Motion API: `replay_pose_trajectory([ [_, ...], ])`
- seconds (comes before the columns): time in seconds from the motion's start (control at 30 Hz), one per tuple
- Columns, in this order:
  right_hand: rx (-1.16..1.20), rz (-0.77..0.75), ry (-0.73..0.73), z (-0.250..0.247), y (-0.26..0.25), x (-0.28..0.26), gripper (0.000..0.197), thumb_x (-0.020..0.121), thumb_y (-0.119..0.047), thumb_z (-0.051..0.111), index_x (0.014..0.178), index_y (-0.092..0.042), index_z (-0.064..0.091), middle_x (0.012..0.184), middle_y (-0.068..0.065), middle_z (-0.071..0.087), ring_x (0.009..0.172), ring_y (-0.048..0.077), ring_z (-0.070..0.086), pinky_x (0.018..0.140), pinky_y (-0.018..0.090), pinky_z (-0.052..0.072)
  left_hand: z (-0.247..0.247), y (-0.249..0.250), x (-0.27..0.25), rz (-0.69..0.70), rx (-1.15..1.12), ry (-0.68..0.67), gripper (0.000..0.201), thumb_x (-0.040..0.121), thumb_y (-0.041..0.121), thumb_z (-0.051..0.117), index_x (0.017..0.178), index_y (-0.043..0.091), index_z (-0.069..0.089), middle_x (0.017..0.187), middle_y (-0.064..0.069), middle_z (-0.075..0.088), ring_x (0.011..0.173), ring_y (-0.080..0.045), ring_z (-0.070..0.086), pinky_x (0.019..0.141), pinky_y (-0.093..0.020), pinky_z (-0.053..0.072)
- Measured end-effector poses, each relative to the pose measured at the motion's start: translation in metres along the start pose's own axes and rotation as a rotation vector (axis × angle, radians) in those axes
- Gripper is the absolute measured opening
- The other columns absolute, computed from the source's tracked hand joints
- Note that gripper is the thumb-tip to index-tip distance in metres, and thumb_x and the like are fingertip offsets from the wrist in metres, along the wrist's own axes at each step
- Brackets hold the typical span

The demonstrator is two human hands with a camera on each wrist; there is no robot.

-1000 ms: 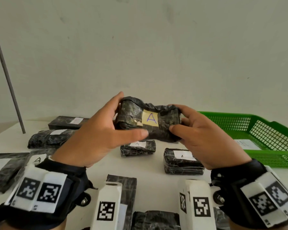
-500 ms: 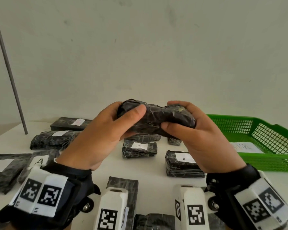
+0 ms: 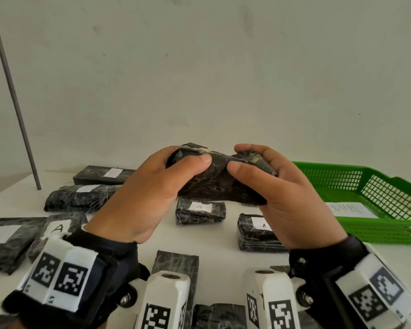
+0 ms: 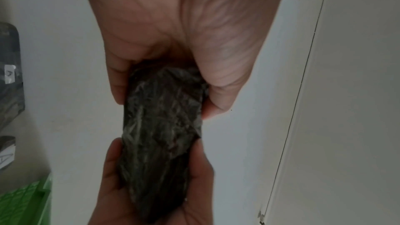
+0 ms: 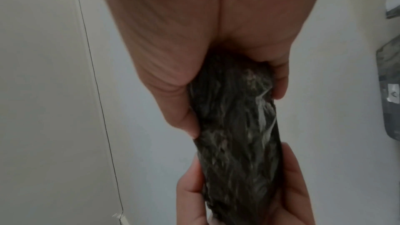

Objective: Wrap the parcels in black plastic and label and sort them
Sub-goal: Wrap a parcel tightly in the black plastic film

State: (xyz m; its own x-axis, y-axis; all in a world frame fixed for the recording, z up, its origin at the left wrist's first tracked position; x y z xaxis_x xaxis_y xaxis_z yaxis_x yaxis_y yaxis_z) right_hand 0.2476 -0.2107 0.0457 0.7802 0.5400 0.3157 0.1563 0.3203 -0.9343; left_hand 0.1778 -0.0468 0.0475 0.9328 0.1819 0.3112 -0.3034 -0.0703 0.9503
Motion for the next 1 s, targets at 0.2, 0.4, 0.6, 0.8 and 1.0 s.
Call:
replay_pose_trajectory([
  [0.2, -0.001, -0.033, 0.037, 0.002, -0.002, 0.001, 0.047, 0.077, -0.013, 0.087, 0.119, -0.014, 0.066, 0.1, 0.014, 0.076, 0.093, 0.029, 0.076, 0.083, 0.036, 0.064, 0.003, -0.002, 0.0, -0.014, -0.058, 0.048, 0.02, 0.08, 0.036, 0.069, 0.09, 0.023, 0.081, 0.094, 0.0, 0.079, 0.092, -0.01, 0.075, 0.086, -0.028, 0.049],
  [0.4, 0.098, -0.036, 0.03, 0.001, -0.006, 0.0, 0.048, 0.075, -0.01, 0.075, 0.122, -0.012, 0.067, 0.099, 0.012, 0.074, 0.091, 0.028, 0.076, 0.082, 0.035, 0.062, 0.004, 0.004, -0.001, 0.018, -0.095, 0.022, 0.017, 0.081, 0.029, 0.081, 0.092, 0.017, 0.08, 0.092, -0.001, 0.08, 0.087, -0.01, 0.076, 0.072, -0.017, 0.056],
  [0.6, 0.105, -0.032, 0.012, 0.0, -0.007, -0.001, 0.05, 0.076, -0.01, 0.073, 0.126, -0.012, 0.067, 0.101, 0.015, 0.073, 0.094, 0.03, 0.076, 0.087, 0.038, 0.063, 0.009, 0.003, -0.003, -0.028, -0.155, 0.002, 0.018, 0.077, 0.033, 0.074, 0.084, 0.018, 0.082, 0.088, 0.0, 0.079, 0.081, -0.008, 0.075, 0.066, -0.015, 0.055],
  [0.8, 0.066, -0.069, 0.006, 0.002, -0.009, -0.002, 0.045, 0.081, -0.009, 0.066, 0.126, -0.012, 0.069, 0.104, 0.02, 0.07, 0.098, 0.034, 0.073, 0.095, 0.048, 0.061, 0.002, 0.007, -0.003, 0.015, -0.132, 0.054, 0.029, 0.072, 0.032, 0.076, 0.095, 0.014, 0.076, 0.083, 0.002, 0.078, 0.078, -0.007, 0.075, 0.063, -0.014, 0.054],
  [1.0, 0.14, -0.021, -0.045, -0.001, -0.012, -0.003, 0.055, 0.076, -0.005, 0.063, 0.131, -0.009, 0.065, 0.107, 0.021, 0.071, 0.1, 0.033, 0.072, 0.092, 0.038, 0.06, 0.006, 0.003, 0.0, 0.014, -0.134, 0.03, 0.009, 0.073, 0.025, 0.076, 0.07, 0.03, 0.083, 0.079, 0.005, 0.078, 0.075, -0.004, 0.075, 0.064, -0.015, 0.056],
])
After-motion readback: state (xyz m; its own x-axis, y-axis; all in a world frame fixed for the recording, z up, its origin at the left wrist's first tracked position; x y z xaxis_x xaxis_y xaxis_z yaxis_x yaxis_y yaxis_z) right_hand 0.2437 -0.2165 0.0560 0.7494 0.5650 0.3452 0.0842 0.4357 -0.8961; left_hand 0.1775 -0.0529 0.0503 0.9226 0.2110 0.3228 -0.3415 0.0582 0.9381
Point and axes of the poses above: each hand's wrist, its own x-axis towards the middle knuckle, its own z-axis out of the palm, y = z × x, the point moved 5 cm from there along x, towards the middle knuckle
